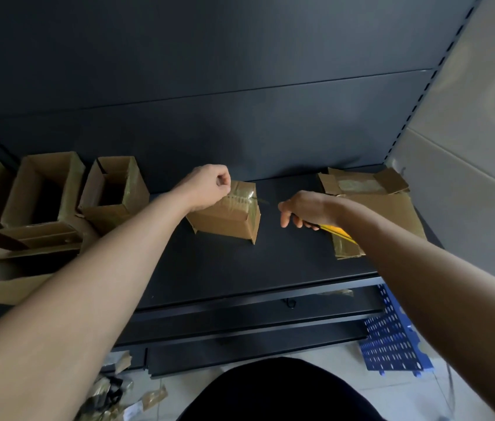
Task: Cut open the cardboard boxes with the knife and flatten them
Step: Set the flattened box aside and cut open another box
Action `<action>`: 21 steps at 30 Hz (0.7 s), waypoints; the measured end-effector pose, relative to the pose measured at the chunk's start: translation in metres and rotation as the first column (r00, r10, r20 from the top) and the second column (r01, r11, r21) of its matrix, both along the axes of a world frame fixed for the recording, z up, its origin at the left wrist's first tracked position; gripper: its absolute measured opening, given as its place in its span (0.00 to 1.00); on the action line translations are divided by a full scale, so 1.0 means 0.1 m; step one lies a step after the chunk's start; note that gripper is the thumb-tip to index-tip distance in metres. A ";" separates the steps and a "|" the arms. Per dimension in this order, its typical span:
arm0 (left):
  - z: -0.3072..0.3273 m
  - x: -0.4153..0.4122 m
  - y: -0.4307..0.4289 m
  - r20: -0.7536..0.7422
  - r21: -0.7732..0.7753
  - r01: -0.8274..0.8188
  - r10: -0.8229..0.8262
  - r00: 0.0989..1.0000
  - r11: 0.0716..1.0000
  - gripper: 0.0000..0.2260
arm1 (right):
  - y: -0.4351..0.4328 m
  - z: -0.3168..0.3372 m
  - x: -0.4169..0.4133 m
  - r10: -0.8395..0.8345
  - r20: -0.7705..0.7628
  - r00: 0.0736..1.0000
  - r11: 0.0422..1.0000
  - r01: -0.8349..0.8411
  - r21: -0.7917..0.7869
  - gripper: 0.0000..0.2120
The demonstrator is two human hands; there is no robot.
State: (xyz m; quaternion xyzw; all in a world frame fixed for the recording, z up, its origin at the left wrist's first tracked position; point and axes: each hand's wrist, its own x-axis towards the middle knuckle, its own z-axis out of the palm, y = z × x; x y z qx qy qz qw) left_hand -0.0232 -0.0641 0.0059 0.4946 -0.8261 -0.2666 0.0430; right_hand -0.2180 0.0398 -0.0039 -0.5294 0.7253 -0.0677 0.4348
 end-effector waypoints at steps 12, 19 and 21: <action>0.07 -0.01 -0.15 -0.029 0.088 -0.050 0.053 0.998 0.995 0.05 | -0.11 -0.13 0.18 0.041 -0.283 0.958 0.996 -0.060 -0.059 0.14; 0.07 0.03 -0.21 0.217 0.028 0.033 -0.039 0.975 0.999 0.26 | -0.22 -0.20 0.26 -0.008 -0.286 0.958 0.996 -0.019 -0.093 0.15; 0.05 0.02 -0.18 0.192 0.037 0.045 -0.051 0.980 0.998 0.25 | -0.26 -0.22 0.28 -0.020 -0.275 0.961 0.995 -0.008 -0.100 0.15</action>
